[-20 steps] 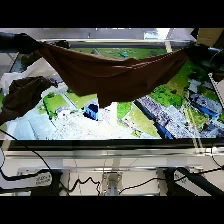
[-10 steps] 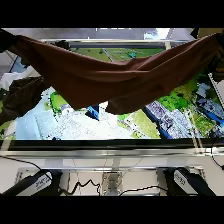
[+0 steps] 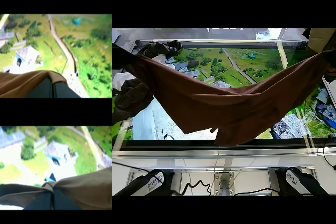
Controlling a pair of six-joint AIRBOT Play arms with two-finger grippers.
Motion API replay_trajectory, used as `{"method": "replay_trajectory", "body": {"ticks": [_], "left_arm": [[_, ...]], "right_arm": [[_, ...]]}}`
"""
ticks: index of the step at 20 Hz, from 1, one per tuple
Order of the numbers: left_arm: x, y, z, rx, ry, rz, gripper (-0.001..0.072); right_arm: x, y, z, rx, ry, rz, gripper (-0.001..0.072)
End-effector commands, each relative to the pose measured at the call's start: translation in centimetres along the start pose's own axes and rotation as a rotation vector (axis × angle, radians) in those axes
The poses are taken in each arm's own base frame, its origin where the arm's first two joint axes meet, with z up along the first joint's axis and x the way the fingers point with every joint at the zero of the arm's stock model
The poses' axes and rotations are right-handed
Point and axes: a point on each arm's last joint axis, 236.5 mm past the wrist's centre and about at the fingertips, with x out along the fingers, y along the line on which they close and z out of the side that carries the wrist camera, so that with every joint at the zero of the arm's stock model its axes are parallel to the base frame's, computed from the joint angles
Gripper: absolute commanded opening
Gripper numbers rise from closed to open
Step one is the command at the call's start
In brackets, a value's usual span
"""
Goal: Fold the shirts.
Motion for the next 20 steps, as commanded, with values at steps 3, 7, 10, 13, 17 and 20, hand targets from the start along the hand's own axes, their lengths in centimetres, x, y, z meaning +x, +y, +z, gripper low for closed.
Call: {"method": "replay_trajectory", "body": {"ticks": [3,7,10,13,17,20], "left_arm": [[13.5,5.8,-11.1,-0.256,0.414,-0.132,0.0026],[22.0,9.6,-17.6,-0.398,0.578,-0.174,0.0026],[27.3,11.8,-17.9,-0.508,0.498,-0.167,0.0028],[29.4,12.9,-15.9,-0.537,0.373,-0.16,0.0242],[29.3,12.0,-14.0,-0.502,0.325,-0.217,0.0451],[27.9,9.3,-10.9,-0.417,0.264,-0.357,0.0439]], "right_arm": [[13.4,-4.1,-8.5,0.247,0.341,0.118,0.0027],[24.7,-7.4,-13.9,0.38,0.395,0.097,0.0028],[31.1,-8.1,-16.3,0.414,0.372,0.057,0.0046],[33.8,-8.1,-16.0,0.414,0.314,0.028,0.0279],[33.7,-8.3,-15.2,0.403,0.291,0.024,0.0279],[32.7,-8.1,-14.9,0.339,0.3,0.025,0.0278]]}}
